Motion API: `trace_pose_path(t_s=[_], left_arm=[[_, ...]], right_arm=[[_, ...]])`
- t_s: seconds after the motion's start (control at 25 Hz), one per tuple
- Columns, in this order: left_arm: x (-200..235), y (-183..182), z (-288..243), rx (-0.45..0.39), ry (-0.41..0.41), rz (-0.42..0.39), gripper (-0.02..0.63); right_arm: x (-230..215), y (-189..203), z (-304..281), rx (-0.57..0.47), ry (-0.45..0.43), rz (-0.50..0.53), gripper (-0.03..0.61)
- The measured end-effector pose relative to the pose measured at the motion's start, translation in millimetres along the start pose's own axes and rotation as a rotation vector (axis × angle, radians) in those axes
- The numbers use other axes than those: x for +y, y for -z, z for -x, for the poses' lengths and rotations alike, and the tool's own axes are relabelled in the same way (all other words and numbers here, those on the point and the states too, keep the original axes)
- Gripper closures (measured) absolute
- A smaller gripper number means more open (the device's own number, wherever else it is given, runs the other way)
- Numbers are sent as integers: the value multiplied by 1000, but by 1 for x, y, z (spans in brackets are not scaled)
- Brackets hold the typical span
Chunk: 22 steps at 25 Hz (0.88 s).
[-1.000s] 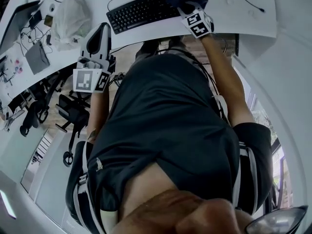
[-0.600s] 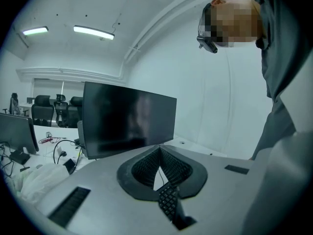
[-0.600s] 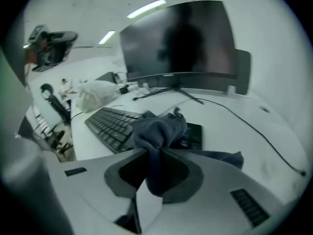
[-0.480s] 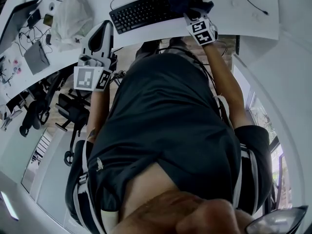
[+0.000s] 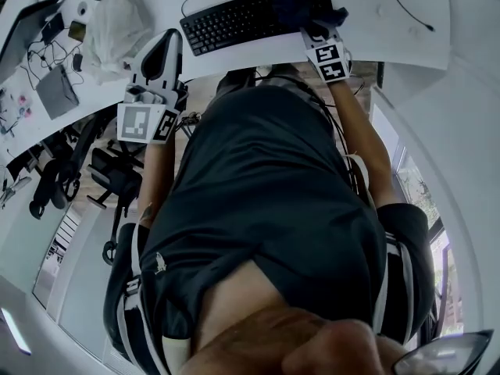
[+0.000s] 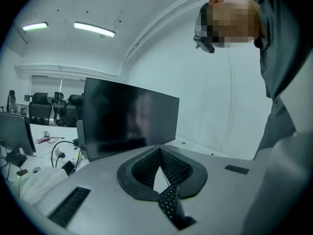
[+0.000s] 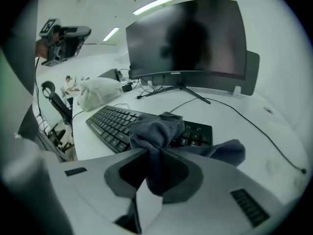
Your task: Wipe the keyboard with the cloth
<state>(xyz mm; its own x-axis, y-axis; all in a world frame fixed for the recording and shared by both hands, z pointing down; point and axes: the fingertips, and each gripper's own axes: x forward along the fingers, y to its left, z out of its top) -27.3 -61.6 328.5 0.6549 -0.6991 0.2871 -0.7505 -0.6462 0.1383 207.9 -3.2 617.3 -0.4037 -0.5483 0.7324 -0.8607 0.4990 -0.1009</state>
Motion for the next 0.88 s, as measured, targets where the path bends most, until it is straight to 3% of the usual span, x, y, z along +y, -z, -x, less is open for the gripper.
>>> trace_pose_path(t_s=[0.08,0.16,0.24,0.28,0.4,0.44,0.52,0.64,0.68,0.72,0.88], left_arm=[[6,-3,0,-4,-1,-3,609],[15,-2,2,-3,-9,4,609],[21,1,3,3,-13,19,609],[22,3,3,7,-12,27,609],[24,3,2,9,0,27,609],[26,2,2,9,1,23,609],[32,-1,4,6,-4,22,609],[45,0,10,5,-21,28,609],[48,3,12,8,-26,33,609],[51,5,14,12,-30,39,609],[51,7,15,15,-22,48,609]], right_arm=[[-29,7,11,-12,71,-94,515],[-66,11,22,-16,215,-175,515],[-73,2,18,-17,276,-194,515],[-60,-9,8,-20,236,-170,515],[1,-44,-33,-12,-5,-20,515],[8,-50,-40,-6,-38,14,515],[-11,-56,-41,-5,2,-7,515],[-67,-52,-28,-18,207,-135,515],[-69,-53,-28,-18,232,-152,515],[-58,-57,-33,-18,210,-131,515],[23,-73,-57,1,-47,97,515]])
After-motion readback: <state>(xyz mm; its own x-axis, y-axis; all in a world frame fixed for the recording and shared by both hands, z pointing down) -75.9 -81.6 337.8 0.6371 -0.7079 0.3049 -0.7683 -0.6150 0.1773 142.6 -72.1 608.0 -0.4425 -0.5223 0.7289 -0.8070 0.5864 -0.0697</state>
